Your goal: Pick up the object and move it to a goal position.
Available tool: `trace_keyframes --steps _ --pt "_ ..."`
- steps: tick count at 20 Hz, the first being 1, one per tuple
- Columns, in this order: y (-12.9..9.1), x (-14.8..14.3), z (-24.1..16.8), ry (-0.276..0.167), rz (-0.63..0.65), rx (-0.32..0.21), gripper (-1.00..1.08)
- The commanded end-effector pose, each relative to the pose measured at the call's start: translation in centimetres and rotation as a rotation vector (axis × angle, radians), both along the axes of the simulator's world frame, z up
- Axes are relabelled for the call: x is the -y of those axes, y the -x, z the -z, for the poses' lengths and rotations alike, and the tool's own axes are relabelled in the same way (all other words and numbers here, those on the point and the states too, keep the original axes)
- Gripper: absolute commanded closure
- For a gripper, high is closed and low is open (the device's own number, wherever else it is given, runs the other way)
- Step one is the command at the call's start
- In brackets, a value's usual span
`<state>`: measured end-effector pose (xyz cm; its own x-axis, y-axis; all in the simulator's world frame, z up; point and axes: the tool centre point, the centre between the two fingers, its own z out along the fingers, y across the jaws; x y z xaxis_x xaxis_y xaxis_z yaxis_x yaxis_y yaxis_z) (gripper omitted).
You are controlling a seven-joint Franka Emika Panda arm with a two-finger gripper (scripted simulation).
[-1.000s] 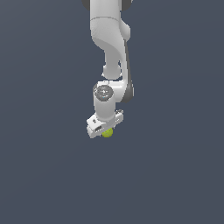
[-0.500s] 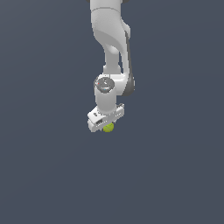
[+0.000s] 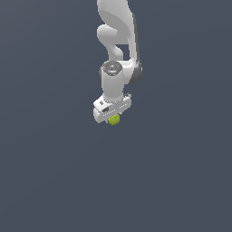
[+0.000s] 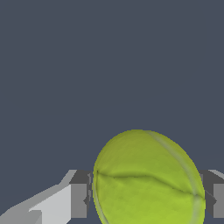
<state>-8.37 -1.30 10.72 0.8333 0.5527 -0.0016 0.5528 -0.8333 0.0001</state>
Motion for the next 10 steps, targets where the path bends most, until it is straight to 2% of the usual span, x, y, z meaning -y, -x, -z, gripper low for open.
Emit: trace_keyframes --steps 1,10 --pt "1.3 -0.3 -1.3 0.000 0.000 0.002 1.08" --pt "4.3 -1.1 -4.2 0.000 0.000 0.001 1.08"
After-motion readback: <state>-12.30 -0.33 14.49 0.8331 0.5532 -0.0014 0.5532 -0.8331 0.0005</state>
